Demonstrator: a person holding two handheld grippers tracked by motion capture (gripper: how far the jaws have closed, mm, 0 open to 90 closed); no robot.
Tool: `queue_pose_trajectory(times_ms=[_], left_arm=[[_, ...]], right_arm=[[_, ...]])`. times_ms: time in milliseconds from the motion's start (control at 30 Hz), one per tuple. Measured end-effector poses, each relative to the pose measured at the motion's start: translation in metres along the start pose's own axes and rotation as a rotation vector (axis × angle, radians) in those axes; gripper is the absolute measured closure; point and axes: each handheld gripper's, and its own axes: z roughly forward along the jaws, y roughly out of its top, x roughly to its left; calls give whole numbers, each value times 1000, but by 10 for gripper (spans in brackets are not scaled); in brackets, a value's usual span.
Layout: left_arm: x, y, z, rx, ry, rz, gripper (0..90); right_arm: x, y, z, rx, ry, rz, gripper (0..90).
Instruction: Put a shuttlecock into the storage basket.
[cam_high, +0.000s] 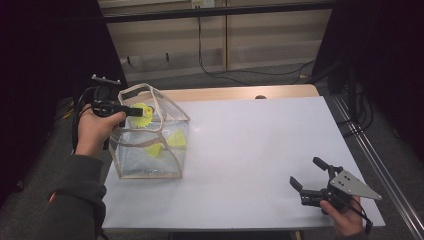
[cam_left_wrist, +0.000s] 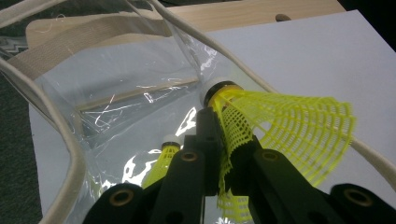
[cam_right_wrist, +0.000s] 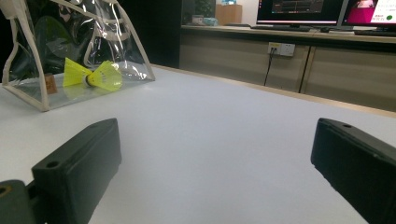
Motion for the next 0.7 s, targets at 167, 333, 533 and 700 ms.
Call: queue_pose_trajectory(times_ms=[167, 333, 533, 700], left_arm=[[2, -3, 2, 3, -2, -2, 864], [3, -6, 3, 2, -12, -9, 861], [3, -8, 4, 12, -21, -4, 859], [1, -8, 5, 10, -26, 8, 836]], right_arm=[[1, 0, 0, -3, 5, 3, 15], [1, 1, 0, -1, 6, 2, 15], [2, 1, -1, -1, 2, 0, 15], [2, 1, -1, -2, 4, -4, 15]])
